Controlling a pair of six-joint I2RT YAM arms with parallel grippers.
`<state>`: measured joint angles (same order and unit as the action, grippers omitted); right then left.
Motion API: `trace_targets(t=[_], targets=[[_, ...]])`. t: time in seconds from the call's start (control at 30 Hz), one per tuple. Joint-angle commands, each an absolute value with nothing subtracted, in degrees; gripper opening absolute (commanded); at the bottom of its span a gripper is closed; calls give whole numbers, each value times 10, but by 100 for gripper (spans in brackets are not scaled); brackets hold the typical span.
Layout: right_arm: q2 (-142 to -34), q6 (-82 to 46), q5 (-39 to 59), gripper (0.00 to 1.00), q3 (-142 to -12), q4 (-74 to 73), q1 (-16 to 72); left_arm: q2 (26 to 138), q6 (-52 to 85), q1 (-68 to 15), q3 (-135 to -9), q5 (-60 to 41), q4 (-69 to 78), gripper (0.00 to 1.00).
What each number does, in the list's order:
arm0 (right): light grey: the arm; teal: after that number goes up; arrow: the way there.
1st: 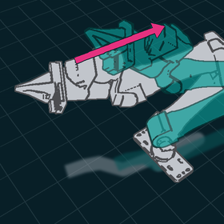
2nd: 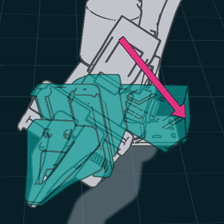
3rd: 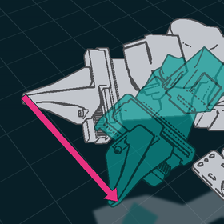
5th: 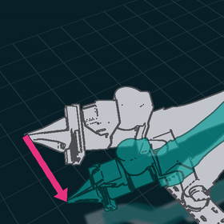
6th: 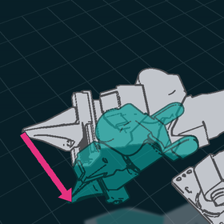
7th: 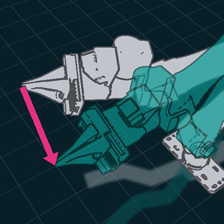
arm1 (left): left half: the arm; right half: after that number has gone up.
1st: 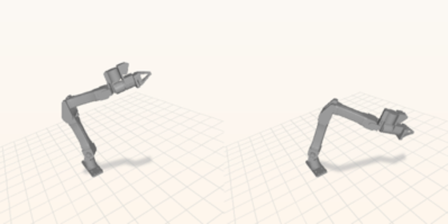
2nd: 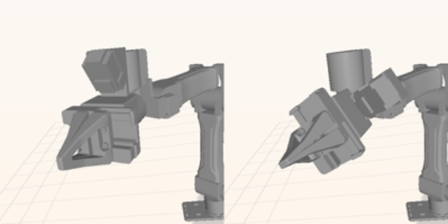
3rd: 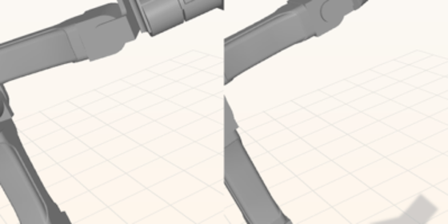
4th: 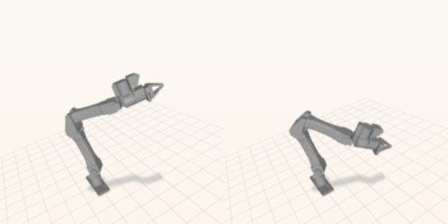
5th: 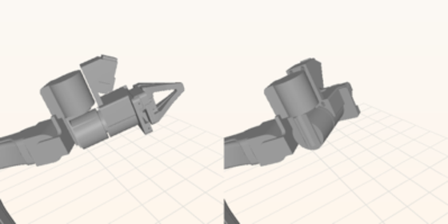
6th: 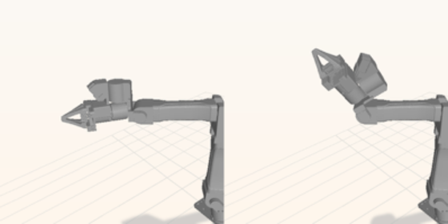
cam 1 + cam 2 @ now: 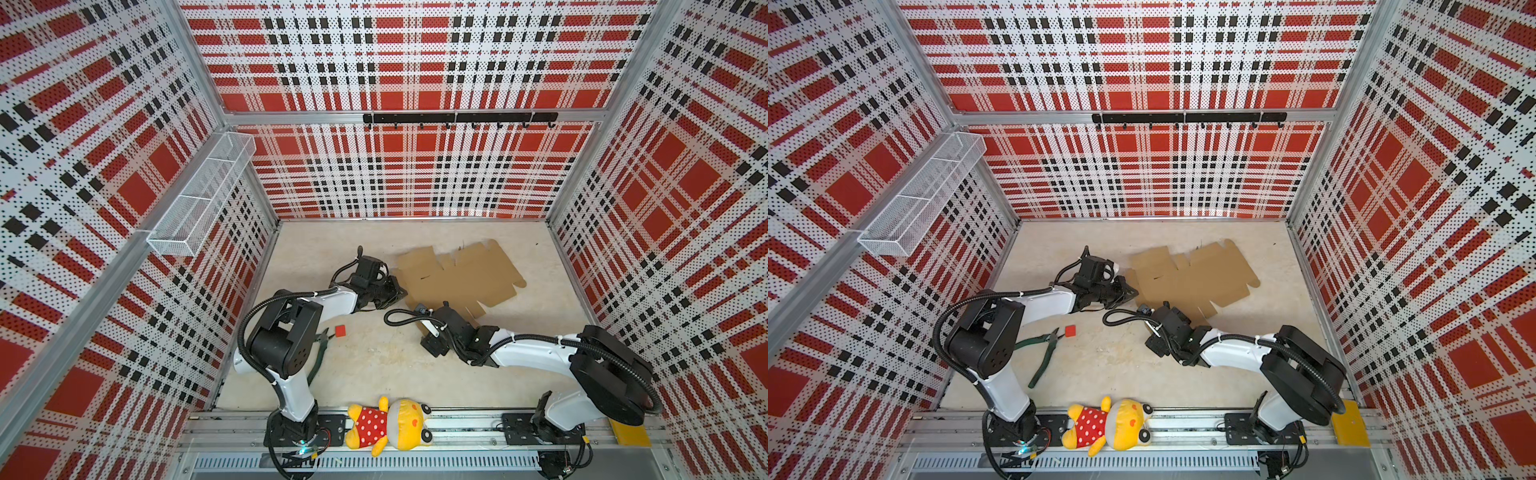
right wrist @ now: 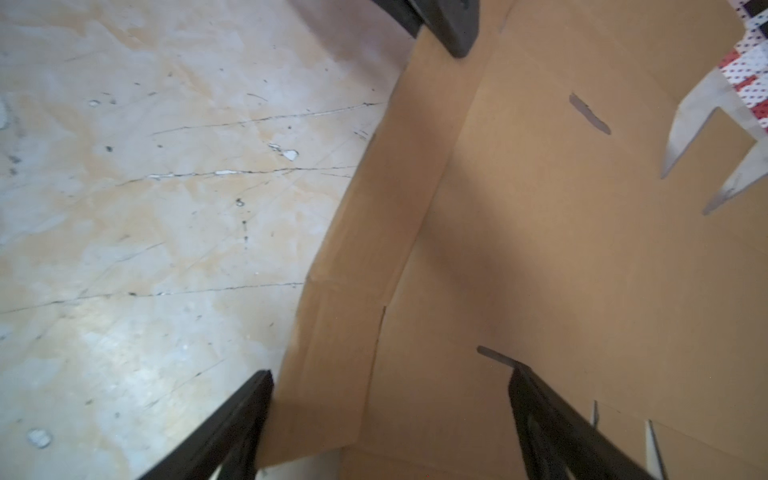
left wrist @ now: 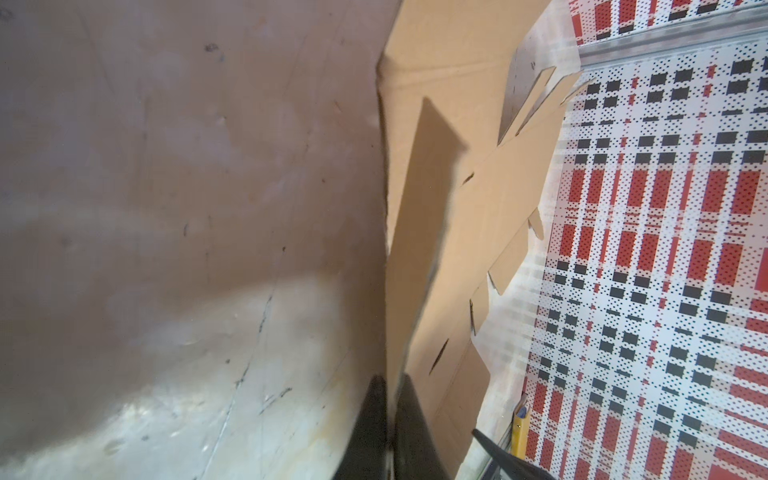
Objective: Fold the paper box
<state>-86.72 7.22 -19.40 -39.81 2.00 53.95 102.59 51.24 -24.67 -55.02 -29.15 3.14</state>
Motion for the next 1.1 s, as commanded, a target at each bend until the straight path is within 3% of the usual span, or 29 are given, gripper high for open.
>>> trace_targets(t=[0.0, 0.5, 1.07], targets=[[-864, 68, -265, 90, -418, 22, 543, 1010, 505, -244, -562, -294, 31, 8], [-873, 78, -314, 92, -437, 19, 536, 1012, 500, -247, -567, -295, 26, 8], [-910, 99, -274, 93, -466, -26, 514, 1006, 490, -249, -568, -297, 22, 8]])
